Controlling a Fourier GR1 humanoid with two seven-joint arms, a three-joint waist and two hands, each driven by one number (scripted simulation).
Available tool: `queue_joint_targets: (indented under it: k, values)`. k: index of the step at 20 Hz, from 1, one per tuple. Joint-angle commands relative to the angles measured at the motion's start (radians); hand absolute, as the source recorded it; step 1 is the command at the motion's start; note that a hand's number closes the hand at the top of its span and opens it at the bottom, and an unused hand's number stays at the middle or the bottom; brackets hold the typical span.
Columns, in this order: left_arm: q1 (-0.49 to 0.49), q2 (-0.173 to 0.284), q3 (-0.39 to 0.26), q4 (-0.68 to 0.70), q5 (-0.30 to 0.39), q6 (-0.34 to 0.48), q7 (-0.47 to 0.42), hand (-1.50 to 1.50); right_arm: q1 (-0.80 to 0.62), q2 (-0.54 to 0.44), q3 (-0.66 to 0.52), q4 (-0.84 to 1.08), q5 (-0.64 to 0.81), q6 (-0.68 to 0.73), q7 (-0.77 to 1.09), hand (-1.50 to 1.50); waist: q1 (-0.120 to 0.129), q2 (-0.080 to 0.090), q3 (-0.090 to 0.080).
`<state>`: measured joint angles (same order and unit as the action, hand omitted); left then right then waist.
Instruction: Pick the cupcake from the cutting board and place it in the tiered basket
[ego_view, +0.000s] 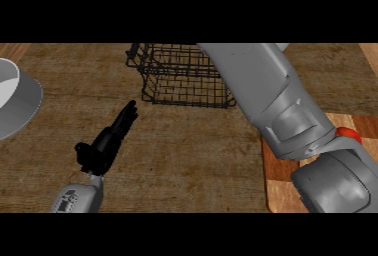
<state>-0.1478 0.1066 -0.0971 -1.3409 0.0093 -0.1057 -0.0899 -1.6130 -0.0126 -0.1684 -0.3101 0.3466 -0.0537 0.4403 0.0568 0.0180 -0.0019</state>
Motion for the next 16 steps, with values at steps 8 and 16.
queue_joint_targets:
  k: [8,16]
  values:
    - [-0.003,-0.025,-0.001,0.031,-0.026,0.029,-0.031,0.0,-0.012,0.012,-0.139,0.033,-0.148,-0.112,0.028,-1.5,-0.011,-0.004,0.0]
    - [0.057,0.006,0.024,-0.005,-0.002,0.009,-0.027,0.0,-0.002,-0.161,-0.079,-0.01,-0.012,-0.416,0.024,-1.5,-0.031,-0.012,0.0]
